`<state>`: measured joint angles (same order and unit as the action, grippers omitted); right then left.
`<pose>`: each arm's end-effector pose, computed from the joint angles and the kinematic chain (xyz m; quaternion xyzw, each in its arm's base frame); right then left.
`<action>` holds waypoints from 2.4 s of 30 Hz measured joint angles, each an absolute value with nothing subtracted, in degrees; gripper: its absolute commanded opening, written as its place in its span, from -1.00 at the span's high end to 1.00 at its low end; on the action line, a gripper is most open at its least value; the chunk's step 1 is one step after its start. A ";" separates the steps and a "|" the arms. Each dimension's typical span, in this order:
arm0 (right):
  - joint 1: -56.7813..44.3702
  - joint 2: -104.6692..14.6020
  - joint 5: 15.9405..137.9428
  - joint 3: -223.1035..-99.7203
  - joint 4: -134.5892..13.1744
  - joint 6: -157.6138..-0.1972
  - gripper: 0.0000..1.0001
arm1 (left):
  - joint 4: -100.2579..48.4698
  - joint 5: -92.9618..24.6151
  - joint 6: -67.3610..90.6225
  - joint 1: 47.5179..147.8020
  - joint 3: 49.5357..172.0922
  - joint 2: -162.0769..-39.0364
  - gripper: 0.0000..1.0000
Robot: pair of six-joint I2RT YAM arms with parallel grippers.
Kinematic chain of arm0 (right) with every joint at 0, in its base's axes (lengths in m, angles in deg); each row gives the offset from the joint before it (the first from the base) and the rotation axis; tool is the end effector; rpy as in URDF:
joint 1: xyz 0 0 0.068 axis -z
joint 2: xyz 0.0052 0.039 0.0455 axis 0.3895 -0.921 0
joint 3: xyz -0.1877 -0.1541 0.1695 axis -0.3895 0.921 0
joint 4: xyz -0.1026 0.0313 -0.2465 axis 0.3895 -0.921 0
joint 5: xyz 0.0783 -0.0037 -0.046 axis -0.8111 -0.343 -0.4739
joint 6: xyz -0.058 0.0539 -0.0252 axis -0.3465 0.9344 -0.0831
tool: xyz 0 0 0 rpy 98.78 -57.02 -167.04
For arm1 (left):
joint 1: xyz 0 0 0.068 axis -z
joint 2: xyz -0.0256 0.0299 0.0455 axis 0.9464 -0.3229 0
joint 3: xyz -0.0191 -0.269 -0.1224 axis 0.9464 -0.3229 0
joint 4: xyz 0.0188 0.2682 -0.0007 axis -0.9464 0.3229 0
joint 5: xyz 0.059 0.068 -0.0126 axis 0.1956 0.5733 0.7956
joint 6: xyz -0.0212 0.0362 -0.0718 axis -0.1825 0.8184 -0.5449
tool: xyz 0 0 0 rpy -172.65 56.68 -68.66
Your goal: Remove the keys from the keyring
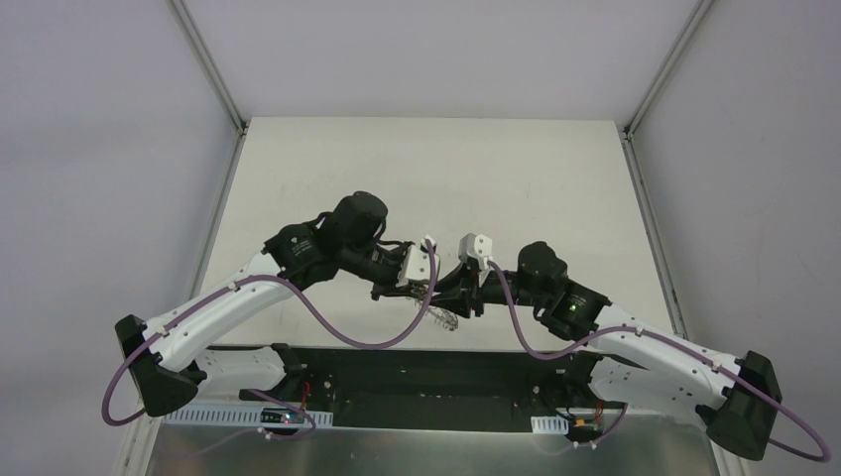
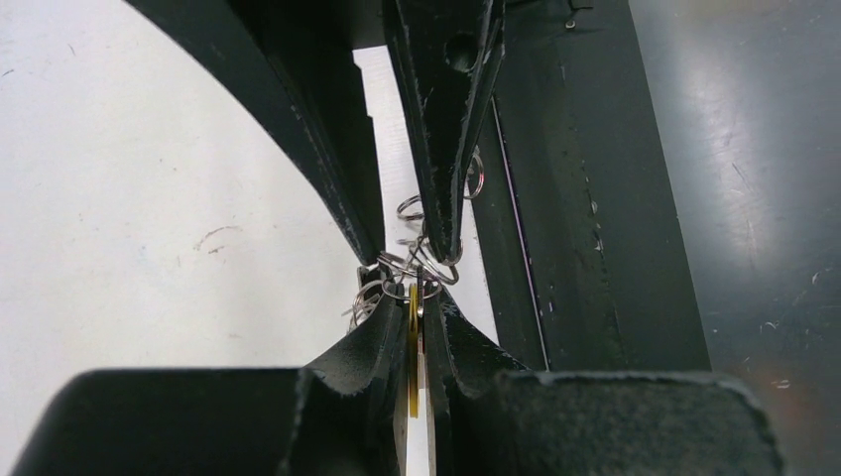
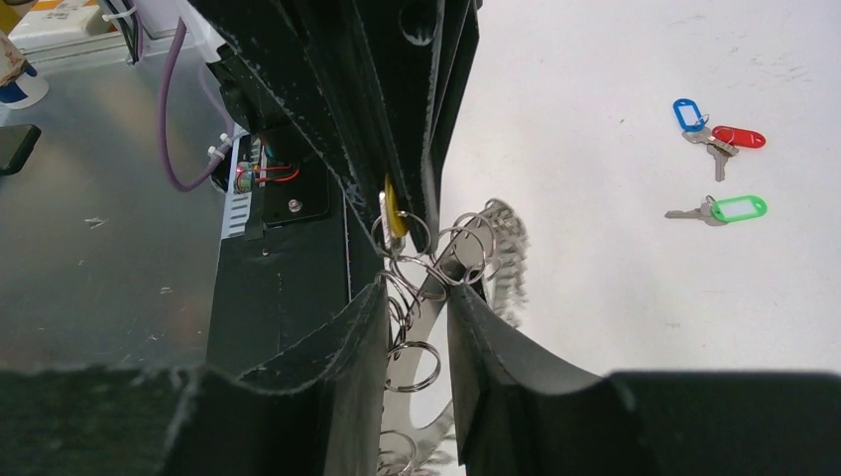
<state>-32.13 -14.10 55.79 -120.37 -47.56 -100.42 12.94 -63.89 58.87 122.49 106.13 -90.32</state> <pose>0.1045 0.2106 0.3174 -0.5421 0.4785 0.3993 0.5636 0.1261 -0.2290 0.3709 0.6858 0.5024 -0.3453 0.3975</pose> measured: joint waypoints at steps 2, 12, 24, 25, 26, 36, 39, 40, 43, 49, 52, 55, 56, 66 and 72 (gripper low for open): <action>-32.23 -14.76 55.74 -120.76 -47.56 -100.81 0.32 | 12.94 -64.50 58.87 122.49 105.93 -90.30 1.00; -32.85 -13.84 56.11 -121.24 -49.68 -102.71 0.28 | 12.96 -64.87 59.29 122.49 105.23 -90.14 1.00; -32.85 -12.42 56.68 -122.90 -53.41 -105.66 0.22 | 12.94 -64.89 59.90 122.49 105.23 -89.79 1.00; -32.85 -12.75 56.66 -123.34 -53.54 -105.95 0.22 | 12.96 -64.92 59.90 122.49 105.23 -89.79 1.00; -32.85 -13.10 56.66 -123.80 -53.63 -106.21 0.22 | 12.94 -64.94 59.90 122.49 105.23 -89.79 1.00; -32.89 -17.05 54.34 -126.53 -54.02 -107.43 0.32 | 12.94 -65.03 60.01 122.49 105.23 -89.68 1.00; -32.96 -17.75 53.64 -126.60 -54.16 -107.46 0.51 | 12.96 -65.13 60.09 122.49 105.23 -89.51 1.00; -32.96 -17.82 53.60 -126.60 -54.18 -107.50 0.60 | 12.96 -65.29 60.09 122.49 105.23 -89.46 1.00; -32.96 -17.93 53.27 -126.62 -54.29 -107.57 1.00 | 13.14 -65.55 60.14 122.49 105.23 -89.25 1.00; -33.07 -17.43 53.69 -126.60 -54.46 -104.92 1.00 | 13.40 -65.64 60.18 122.49 105.23 -89.05 1.00; -33.11 -16.68 55.92 -126.55 -54.42 -100.83 1.00 | 13.31 -65.59 60.25 122.47 105.23 -88.77 1.00; -33.24 -15.33 58.56 -125.22 -52.49 -95.33 1.00 | 12.72 -65.37 60.31 122.47 105.23 -88.50 1.00; -33.28 -14.72 59.59 -124.28 -51.21 -93.36 1.00 | 12.57 -65.24 60.33 122.47 105.23 -88.48 1.00; -33.74 -10.65 68.42 -113.66 -33.15 -75.63 1.00 | 11.67 -63.69 60.33 122.43 105.23 -88.46 1.00; -34.05 -10.50 72.18 -110.79 -26.62 -72.49 1.00 | 11.13 -62.84 60.33 122.43 105.23 -88.39 1.00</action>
